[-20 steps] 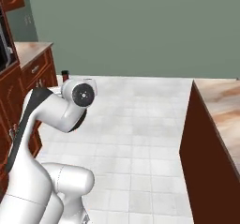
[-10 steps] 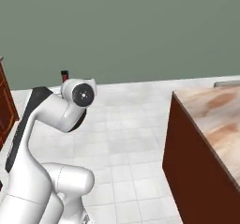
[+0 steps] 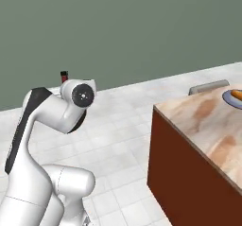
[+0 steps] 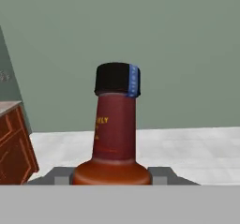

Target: Move the hot dog bun to the plate on the dining table and place the condiment next to that plate. Then navigate to the fridge and take the sausage and place it on the plate as well.

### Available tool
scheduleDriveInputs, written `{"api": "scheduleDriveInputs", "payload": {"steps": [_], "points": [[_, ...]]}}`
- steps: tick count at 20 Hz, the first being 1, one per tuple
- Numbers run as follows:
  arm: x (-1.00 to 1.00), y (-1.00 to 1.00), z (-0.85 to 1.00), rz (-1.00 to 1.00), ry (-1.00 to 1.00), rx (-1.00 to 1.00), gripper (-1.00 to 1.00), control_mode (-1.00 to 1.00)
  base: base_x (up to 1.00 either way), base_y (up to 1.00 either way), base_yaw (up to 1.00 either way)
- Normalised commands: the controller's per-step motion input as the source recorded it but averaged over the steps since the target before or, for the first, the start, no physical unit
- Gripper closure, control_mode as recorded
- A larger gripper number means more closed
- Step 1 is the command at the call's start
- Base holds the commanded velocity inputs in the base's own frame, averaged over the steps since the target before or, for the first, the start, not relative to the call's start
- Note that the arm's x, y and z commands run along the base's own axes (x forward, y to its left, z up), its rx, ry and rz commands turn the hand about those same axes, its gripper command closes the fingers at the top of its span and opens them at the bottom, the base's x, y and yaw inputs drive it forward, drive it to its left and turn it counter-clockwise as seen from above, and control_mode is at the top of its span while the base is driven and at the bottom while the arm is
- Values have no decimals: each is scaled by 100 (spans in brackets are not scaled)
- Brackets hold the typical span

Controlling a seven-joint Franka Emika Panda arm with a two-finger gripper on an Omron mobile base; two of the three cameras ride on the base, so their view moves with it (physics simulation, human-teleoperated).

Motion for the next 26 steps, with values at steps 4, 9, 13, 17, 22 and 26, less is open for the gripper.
{"api": "scheduleDriveInputs", "payload": {"steps": [4, 9, 13, 17, 22, 26], "points": [[0, 0, 0, 0, 0, 0, 100, 100, 93, 90, -54], [0, 0, 0, 0, 0, 0, 100, 100, 68, 99, -58], [0, 0, 0, 0, 0, 0, 100, 100, 45, 100, -59], [0, 0, 0, 0, 0, 0, 100, 100, 36, 100, -58], [0, 0, 0, 0, 0, 0, 100, 100, 34, 100, -57], [0, 0, 0, 0, 0, 0, 100, 100, 33, 100, -57]]}}
